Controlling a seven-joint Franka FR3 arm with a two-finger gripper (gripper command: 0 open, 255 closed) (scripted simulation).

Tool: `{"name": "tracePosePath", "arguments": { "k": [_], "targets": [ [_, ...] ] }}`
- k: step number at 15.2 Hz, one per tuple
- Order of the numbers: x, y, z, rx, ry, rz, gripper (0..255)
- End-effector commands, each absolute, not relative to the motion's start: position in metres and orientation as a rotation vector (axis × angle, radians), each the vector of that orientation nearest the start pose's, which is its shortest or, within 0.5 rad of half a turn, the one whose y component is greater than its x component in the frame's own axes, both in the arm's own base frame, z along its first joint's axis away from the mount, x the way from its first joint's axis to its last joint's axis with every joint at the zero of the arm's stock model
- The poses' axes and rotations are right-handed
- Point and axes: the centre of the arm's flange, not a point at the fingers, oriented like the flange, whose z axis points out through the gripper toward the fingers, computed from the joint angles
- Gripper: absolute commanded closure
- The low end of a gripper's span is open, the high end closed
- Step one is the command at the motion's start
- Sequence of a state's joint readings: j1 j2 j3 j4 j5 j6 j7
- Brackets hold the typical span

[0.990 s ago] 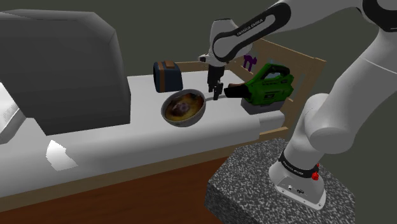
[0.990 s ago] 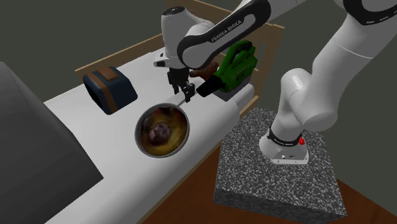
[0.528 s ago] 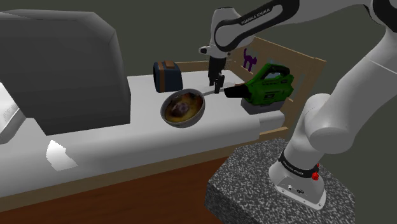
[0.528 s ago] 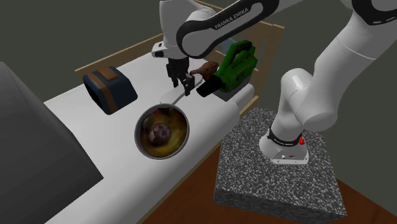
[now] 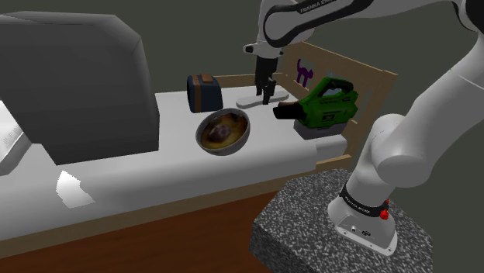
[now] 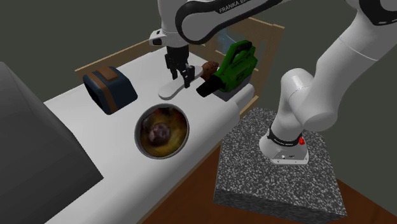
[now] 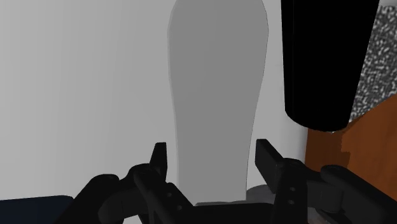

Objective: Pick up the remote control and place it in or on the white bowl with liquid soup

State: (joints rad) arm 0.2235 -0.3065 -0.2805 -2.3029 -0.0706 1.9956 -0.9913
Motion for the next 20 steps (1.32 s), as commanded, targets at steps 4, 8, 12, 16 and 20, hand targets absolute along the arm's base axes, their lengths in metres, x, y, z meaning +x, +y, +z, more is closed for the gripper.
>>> {"name": "tracePosePath", "arguments": {
  "k": [4,8,12,16,20],
  "targets": [
    [0.456,-0.035,0.489,-2.755,-1.463,0.000,255],
    [0.457,-0.022,0.502,-2.755,-1.463,0.000,255],
    [0.459,0.031,0.503,-2.755,-1.463,0.000,255],
    [0.461,0.083,0.505,-2.755,-1.463,0.000,255],
    [0.464,0.141,0.507,-2.755,-1.463,0.000,255]
  ]
}}
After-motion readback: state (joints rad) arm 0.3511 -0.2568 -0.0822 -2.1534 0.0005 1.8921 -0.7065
